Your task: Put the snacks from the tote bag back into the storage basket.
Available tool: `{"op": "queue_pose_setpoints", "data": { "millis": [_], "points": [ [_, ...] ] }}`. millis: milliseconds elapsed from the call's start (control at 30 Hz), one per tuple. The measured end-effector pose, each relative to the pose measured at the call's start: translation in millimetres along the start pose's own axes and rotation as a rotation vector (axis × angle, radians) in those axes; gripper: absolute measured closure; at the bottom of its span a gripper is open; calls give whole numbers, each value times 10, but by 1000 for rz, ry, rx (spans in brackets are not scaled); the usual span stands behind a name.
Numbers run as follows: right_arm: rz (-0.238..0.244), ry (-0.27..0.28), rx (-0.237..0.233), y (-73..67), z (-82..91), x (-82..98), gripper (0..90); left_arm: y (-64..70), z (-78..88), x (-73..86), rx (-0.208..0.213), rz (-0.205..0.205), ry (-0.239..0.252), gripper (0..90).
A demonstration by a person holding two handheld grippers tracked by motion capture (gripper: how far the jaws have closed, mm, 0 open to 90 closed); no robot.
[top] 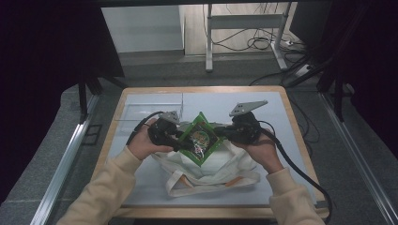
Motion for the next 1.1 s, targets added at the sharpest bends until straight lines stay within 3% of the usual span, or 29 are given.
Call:
{"op": "queue_pose_setpoints", "data": {
  "millis": [133, 400, 600, 833, 1000, 1100],
  "points": [
    [22, -5, 2, -10, -19, -6, 895, -27, 6, 40, 26, 24, -3, 613],
    [41, -7, 4, -3, -41, 3, 891, -31, 43, 86, 65, 40, 6, 697],
    [58, -6, -3, 7, -47, 16, 890, -40, 59, 109, 89, 49, 16, 710],
    [47, 0, -15, 27, -67, 48, 893, -39, 17, 94, 101, 44, 27, 634],
    [49, 1, -16, 27, -73, 57, 892, -29, -28, 105, 102, 43, 12, 654],
    [49, 6, -19, 30, -62, 63, 889, -26, -16, 106, 117, 58, 19, 715]
  ]
}}
Point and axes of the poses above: each handheld gripper's, and its own axes: z roughly backward along the jaws, x roughly out of its underside, y roughly to its right, the point moved 4 cm from there along -z, roughly forward along the jaws, and after that the axes turned 4 degrees about y, right-handed, at the moved point
